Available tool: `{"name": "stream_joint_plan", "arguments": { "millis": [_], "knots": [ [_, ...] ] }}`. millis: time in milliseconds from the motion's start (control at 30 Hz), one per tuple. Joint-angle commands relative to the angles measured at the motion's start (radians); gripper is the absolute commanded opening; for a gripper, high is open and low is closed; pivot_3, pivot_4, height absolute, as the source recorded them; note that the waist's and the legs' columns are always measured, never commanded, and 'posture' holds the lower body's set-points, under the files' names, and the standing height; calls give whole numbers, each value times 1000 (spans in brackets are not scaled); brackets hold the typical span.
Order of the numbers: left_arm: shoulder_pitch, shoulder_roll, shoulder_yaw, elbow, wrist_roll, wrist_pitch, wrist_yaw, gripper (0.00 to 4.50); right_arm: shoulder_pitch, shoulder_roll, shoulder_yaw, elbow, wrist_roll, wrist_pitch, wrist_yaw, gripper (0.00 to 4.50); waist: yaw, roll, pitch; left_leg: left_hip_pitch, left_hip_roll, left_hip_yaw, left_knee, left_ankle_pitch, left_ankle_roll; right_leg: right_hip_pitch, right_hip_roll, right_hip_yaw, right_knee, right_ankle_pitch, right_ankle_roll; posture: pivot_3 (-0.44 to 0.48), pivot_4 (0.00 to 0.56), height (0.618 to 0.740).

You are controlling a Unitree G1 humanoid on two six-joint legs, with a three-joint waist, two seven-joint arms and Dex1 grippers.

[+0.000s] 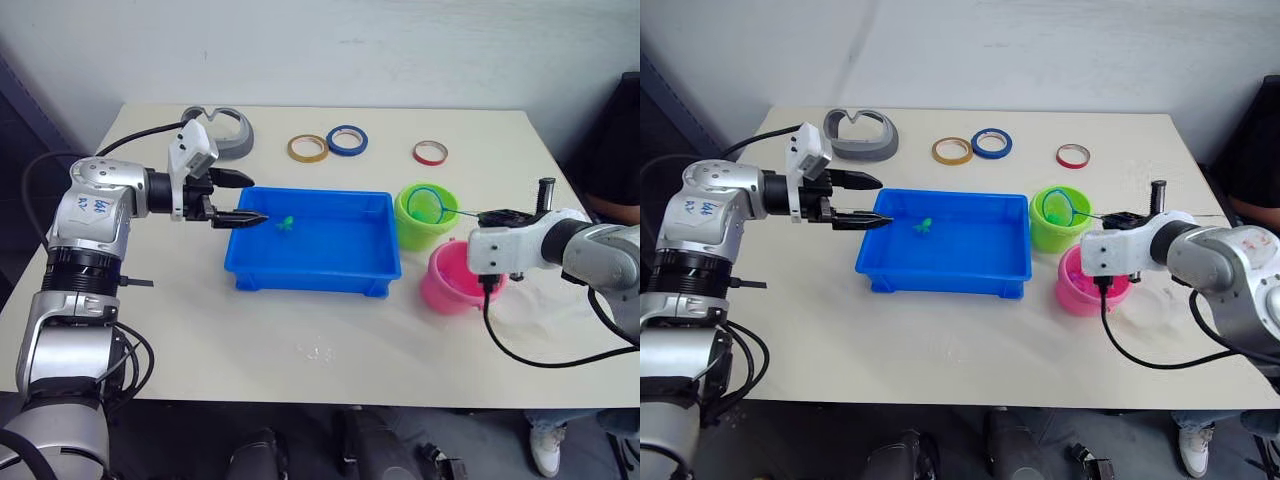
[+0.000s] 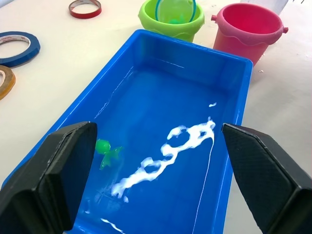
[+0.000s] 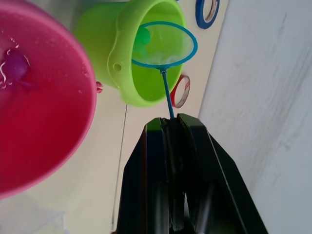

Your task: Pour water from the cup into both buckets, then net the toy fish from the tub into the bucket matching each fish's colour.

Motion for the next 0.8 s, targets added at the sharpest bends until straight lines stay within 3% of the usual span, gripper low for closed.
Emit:
{"name": "stream_joint_plan", "arguments": {
  "millis": [33,233,467,633,800],
  "knots": [
    [-34,1,7,0,6,-19,-5,4462,-4,-11,-54,0,-96,-72,-57,0,-1,0,0,0,0,0,0,0,0,0,0,0,0,0,0,0,150,738],
    [-36,2,7,4,10,-21,-9,4462,-20,11,-66,32,-184,-134,-102,0,-1,0,0,0,0,0,0,0,0,0,0,0,0,0,0,0,150,738],
    [-34,5,9,1,11,-17,-10,4462,-5,47,-97,28,-166,-119,-60,0,-1,0,0,1,0,0,0,0,0,0,0,0,1,0,0,0,150,738],
    [-23,37,25,7,17,-17,-1,4462,-137,175,-166,-32,59,141,125,0,-6,0,0,1,0,1,1,0,0,0,0,0,3,0,0,0,150,738],
    [-9,107,53,34,32,-30,18,4462,-272,306,-135,-77,210,375,227,0,-5,1,1,2,1,0,1,1,-2,0,1,0,4,0,0,0,150,738]
  ]
}}
